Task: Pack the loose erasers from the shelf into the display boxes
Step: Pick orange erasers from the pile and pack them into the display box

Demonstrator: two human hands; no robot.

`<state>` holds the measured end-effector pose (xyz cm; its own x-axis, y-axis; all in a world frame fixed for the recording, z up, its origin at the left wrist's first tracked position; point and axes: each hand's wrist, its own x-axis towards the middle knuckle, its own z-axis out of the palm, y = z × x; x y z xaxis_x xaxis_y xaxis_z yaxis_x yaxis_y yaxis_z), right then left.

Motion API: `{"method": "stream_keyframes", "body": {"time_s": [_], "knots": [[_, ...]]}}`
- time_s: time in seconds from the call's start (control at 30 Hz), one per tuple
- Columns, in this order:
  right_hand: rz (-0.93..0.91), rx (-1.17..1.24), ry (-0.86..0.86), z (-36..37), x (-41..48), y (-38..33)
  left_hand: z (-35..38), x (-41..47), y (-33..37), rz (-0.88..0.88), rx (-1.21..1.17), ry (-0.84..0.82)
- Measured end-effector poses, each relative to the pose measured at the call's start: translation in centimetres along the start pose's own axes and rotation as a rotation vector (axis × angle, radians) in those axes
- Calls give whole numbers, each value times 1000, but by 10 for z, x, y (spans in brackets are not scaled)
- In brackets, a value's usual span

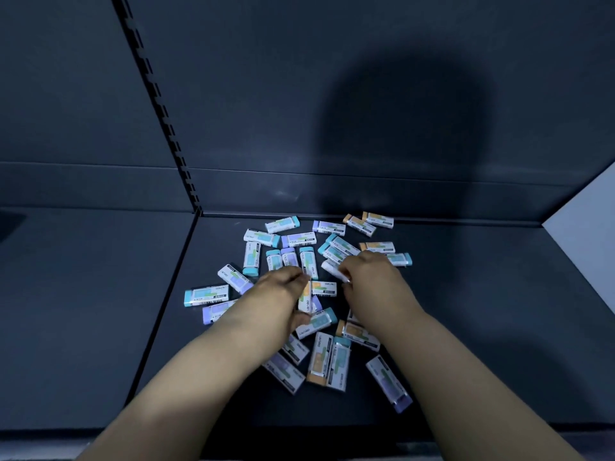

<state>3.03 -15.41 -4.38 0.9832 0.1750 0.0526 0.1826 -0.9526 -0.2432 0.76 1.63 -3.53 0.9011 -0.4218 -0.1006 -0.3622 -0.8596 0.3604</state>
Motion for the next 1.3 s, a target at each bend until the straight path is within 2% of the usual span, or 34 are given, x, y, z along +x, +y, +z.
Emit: {"method": "stream_keyframes", "body": {"time_s": [0.1, 0.23, 0.33, 0.43, 0.47, 0.67, 0.8, 0.9, 1.0, 1.17, 1.3], "knots": [[29, 96, 52, -7, 1, 1, -1, 1, -1, 8, -8, 21], [28, 446, 142, -29, -4, -1, -2, 2, -1, -6, 14, 25], [23, 594, -5, -41, -6, -5, -5, 2, -2, -11, 15, 21], [-15, 483, -285, -38, -2, -13, -7, 1, -4, -15, 18, -3], [-25, 451, -327, -35, 0, -17, -7, 2, -5, -16, 19, -11], [-103, 334, -210, -21, 1, -22, -6, 2, -10, -9, 19, -48], [-184, 186, -422, -28, -4, -13, -8, 2, -14, -46, 19, -36], [-261, 94, -419, -29, -1, -16, -9, 3, -13, -73, -14, -49], [-300, 70, -438, -27, 1, -20, -10, 3, -10, -82, -37, -45], [-241, 141, -402, -22, -3, -16, -7, -1, -2, -33, -1, 1], [-227, 146, -361, -22, -5, -13, -6, 2, 7, -46, 85, -65]]}}
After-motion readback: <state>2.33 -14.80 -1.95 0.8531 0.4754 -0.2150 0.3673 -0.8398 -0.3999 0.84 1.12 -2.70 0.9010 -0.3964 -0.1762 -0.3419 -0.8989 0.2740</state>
